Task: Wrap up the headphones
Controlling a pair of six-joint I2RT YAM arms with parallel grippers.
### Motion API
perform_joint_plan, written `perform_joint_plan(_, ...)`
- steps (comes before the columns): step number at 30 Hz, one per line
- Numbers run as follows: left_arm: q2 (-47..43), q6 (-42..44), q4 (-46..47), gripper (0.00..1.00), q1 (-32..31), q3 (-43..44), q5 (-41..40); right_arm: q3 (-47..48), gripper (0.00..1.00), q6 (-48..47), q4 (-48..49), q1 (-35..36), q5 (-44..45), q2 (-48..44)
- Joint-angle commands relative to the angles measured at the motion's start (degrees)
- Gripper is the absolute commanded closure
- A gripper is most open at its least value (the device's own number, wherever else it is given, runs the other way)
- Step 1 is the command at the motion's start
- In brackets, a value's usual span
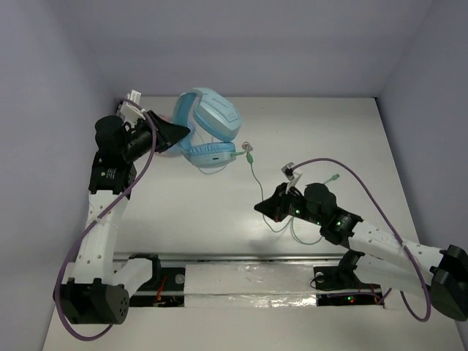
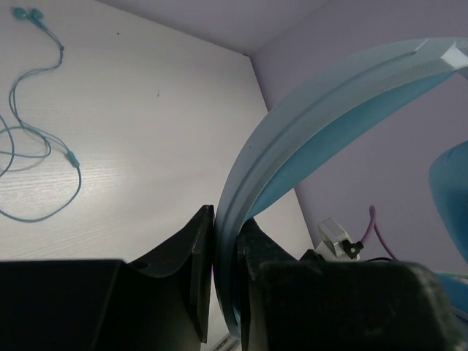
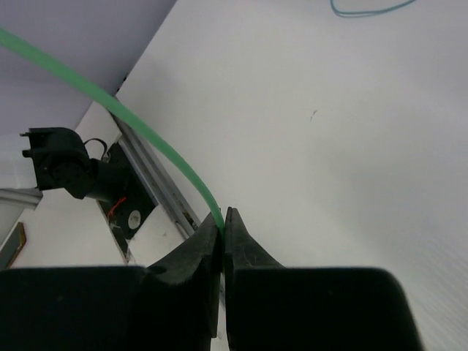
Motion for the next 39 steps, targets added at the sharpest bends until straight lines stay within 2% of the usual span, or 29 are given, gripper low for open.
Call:
perform_joint_plan(1,-1.3,-6.4,9.9,1.00,0.4,-0.4,1.6,0.2,1.00,2.5,7.1,-0.3,-1.1,0.6)
perform_joint_plan(8,-1.4,-7.1,11.1,1.00,0.4,-1.9,-0.3,3.1,1.00,0.4,5.2,-0.3,-1.4,1.6)
perform_joint_plan(13,-1.7,-12.0,15.8,1.00,0.4,-3.1,0.8,2.6,1.00,1.3,6.2,-0.3,-1.6,3.1)
perform_joint_plan(16,-3.2,-14.2,17.3,1.00,0.4,-4.4,-2.4,2.7,1.00,2.4,7.2,-0.3,-2.5,5.6)
perform_joint_plan(21,-6.7,-20.5,25.2,1.00,-1.2,-13.7,-5.2,6.6,1.00,4.0,7.1,1.1,0.1,9.6)
perform_joint_plan(24,-9.0,-20.0,23.4,1.00,-0.7,-15.2,-7.3,8.4,1.00,3.7,5.6,1.6,4.5,10.1)
perform_joint_plan(26,-9.0,-20.9,25.1,1.00,-0.7,-15.5,-4.5,9.3,1.00,3.6,6.2,1.6,5.8,12.4)
perform_joint_plan(27,-8.2,-25.3,27.0,1.00,-0.7,-16.0,-1.9,10.6,1.00,3.1,5.3,1.6,6.4,14.2)
perform_joint_plan(28,-7.6,-27.9,33.0,1.00,-0.7,-16.7,2.3,13.5,1.00,2.9,4.9,1.6,6.5,15.8)
perform_joint_plan(29,-7.2,-29.7,35.0,1.00,-0.7,-17.8,3.2,14.6,1.00,2.7,4.8,1.6,6.5,18.5)
perform_joint_plan(35,-9.2,-29.1,32.0,1.00,-0.7,-16.1,-0.9,18.9,0.99,3.2,10.2,1.6,6.4,24.6)
perform_joint_plan(36,-9.2,-29.8,32.4,1.00,-1.3,-17.0,-1.5,19.1,0.90,3.2,13.3,1.6,5.7,25.6)
perform_joint_plan(37,-9.7,-31.6,33.8,1.00,-1.8,-18.8,-3.1,19.0,0.71,4.0,16.8,1.6,3.9,27.3)
perform_joint_plan(38,-9.9,-32.7,35.1,1.00,-1.8,-18.8,-3.7,19.0,0.71,4.5,16.8,1.6,3.1,28.1)
perform_joint_plan(39,-10.0,-33.7,36.1,1.00,-1.8,-20.7,-4.2,18.7,0.51,4.9,20.3,1.6,2.5,28.8)
